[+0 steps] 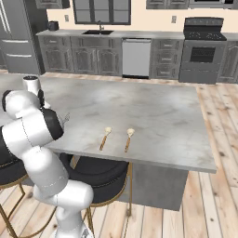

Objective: Pick up the metallic utensils from the counter and place them in the open drawer. Make sure not to pick up any wooden utensils.

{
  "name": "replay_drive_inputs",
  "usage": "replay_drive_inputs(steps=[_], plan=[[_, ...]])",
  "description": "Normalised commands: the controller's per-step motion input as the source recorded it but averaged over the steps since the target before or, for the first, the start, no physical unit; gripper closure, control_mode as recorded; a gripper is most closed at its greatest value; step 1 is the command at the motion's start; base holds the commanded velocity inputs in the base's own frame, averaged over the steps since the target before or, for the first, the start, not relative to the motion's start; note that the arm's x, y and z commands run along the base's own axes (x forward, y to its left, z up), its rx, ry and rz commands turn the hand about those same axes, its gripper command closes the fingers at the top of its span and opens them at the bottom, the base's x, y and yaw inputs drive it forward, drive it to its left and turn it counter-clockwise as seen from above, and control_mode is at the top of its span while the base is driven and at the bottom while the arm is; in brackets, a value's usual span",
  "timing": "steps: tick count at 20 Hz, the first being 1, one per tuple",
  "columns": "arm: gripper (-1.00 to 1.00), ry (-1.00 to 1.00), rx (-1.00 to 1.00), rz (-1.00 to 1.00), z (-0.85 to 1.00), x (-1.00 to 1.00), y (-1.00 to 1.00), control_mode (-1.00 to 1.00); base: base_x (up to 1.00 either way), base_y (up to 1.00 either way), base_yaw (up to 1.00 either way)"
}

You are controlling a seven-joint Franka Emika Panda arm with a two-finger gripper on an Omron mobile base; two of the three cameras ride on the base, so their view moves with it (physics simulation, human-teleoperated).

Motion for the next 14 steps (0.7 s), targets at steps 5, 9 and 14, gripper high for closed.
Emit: replay_drive_inputs(steps=[5,9,14], plan=[[-1.00,0.00,-0.13,-0.01,-0.28,0.21,0.15,-1.00,0.00,0.00,0.00],[-1.00,0.00,-0.07,0.00,-0.25,0.01,0.00,-1.00,0.00,0.00,0.00],[-1.00,0.00,0.00,-0.01,-0.35,-0.07,-0.06,-1.00,0.00,0.00,0.00]])
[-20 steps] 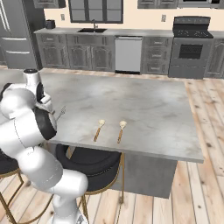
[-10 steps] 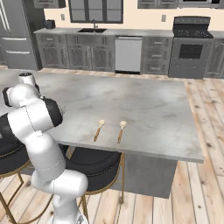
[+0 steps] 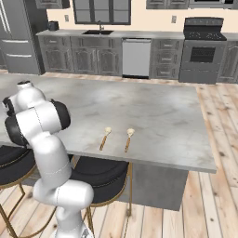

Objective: Pick up the metallic utensils from the counter and place them in the open drawer. Make sure not to pick up any wooden utensils.

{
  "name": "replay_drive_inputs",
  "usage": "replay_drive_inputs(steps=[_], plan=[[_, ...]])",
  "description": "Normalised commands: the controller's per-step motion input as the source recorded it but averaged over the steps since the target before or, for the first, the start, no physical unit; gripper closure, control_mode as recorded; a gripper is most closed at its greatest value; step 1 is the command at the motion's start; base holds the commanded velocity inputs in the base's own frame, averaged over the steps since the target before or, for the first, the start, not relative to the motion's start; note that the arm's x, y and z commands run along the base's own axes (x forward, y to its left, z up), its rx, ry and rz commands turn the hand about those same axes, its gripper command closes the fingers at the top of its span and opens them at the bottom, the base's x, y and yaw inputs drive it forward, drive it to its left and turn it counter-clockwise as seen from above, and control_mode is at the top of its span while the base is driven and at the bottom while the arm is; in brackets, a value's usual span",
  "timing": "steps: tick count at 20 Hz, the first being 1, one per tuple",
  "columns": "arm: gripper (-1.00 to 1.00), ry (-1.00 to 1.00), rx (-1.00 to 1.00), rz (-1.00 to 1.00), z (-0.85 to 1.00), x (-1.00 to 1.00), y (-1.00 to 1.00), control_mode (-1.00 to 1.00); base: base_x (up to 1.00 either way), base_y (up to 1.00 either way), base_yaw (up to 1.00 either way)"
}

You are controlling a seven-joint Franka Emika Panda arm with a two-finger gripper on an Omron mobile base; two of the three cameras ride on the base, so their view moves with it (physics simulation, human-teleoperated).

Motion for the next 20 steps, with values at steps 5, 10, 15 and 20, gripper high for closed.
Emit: replay_drive_inputs(steps=[5,10,15,20], plan=[[-1.00,0.00,0.00,0.00,-0.31,0.10,-0.03,-1.00,0.00,0.00,0.00],[-1.00,0.00,0.00,0.00,-0.30,0.29,0.00,-1.00,0.00,0.00,0.00],[-1.00,0.00,-0.01,0.00,-0.32,0.20,0.01,-1.00,0.00,0.00,0.00],[-1.00,0.00,-0.03,0.00,-0.07,0.02,0.23,-1.00,0.00,0.00,0.00]])
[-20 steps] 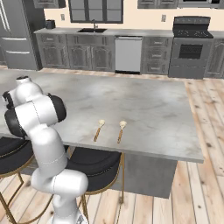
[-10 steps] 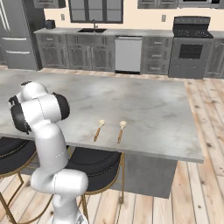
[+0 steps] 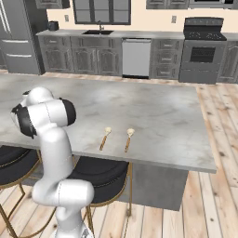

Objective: Pick up the metallic utensils from the counter and place them in the open drawer. Make sure not to pick up any wooden utensils.

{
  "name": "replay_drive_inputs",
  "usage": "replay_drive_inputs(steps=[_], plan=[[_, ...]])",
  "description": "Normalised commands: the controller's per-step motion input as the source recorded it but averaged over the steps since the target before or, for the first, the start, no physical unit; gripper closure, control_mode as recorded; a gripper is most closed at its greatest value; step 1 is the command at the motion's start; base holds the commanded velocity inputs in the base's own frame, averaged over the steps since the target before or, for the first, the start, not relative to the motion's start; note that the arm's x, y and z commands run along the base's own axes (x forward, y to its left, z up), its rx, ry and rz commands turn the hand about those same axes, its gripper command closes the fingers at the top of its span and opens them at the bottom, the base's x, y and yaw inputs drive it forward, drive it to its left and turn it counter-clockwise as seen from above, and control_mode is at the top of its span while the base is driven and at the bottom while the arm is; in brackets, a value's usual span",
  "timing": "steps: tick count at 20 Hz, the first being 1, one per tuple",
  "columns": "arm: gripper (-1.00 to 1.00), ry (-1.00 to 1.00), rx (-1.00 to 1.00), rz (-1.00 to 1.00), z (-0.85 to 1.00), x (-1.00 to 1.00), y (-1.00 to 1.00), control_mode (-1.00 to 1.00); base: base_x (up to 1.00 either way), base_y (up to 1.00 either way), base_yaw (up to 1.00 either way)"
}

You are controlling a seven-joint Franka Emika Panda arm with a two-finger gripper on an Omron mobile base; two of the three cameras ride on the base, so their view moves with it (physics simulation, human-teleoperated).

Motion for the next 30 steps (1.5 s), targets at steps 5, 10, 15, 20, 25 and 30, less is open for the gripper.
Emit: replay_drive_inputs(steps=[5,10,15,20,25,30], plan=[[-1.00,0.00,-0.02,0.00,-0.05,0.14,0.18,-1.00,0.00,0.00,0.00],[-1.00,0.00,-0.03,0.00,-0.20,0.22,0.00,-1.00,0.00,0.00,0.00],[-1.00,0.00,0.00,0.00,-0.13,0.16,0.00,-1.00,0.00,0.00,0.00],[-1.00,0.00,0.00,0.00,-0.17,0.02,0.00,-1.00,0.00,0.00,0.00],[-1.00,0.00,0.00,0.00,-0.28,0.00,0.00,-1.00,0.00,0.00,0.00],[-1.00,0.00,0.00,0.00,-0.20,0.00,0.00,-1.00,0.00,0.00,0.00]])
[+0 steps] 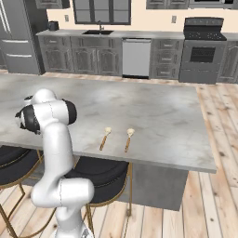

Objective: Pick up the metallic utensils from the counter and place them in the open drawer. Make sure not to pick up any wooden utensils.

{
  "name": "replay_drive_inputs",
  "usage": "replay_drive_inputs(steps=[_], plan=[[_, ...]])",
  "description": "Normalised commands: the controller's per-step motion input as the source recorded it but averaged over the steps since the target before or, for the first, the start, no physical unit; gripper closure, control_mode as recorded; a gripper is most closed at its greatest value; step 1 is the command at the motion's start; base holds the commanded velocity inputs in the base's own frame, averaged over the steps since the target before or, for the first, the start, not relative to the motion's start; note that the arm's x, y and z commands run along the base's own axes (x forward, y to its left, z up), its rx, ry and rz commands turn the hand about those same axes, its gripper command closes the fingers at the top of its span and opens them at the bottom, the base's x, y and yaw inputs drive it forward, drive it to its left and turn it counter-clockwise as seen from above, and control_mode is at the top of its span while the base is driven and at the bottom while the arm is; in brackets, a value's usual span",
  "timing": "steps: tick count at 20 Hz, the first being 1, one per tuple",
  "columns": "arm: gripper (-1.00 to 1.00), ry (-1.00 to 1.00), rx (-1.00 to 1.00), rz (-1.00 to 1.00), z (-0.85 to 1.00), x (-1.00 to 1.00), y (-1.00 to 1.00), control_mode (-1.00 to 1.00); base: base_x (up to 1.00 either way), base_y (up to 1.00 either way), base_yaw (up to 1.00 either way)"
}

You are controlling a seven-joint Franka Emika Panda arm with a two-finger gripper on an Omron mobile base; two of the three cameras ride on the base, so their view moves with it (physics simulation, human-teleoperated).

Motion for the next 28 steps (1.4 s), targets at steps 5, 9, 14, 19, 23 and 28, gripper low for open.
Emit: replay_drive_inputs(steps=[5,9,14,19,23,28], plan=[[1.00,0.00,0.00,0.00,-0.13,0.00,0.00,-1.00,0.00,0.00,0.00],[1.00,-0.04,0.00,0.00,-0.05,0.00,0.04,-1.00,0.00,0.00,0.00],[1.00,-0.11,0.00,0.10,0.02,0.00,0.24,-1.00,0.00,0.00,0.00],[1.00,-0.10,-0.04,0.05,0.56,-0.32,0.11,-1.00,0.00,0.00,0.00],[1.00,-0.02,0.00,-0.06,1.00,-0.83,-0.11,-1.00,0.00,0.00,0.00],[1.00,-0.01,0.00,-0.09,1.00,-1.00,-0.45,-1.00,0.00,0.00,0.00]])
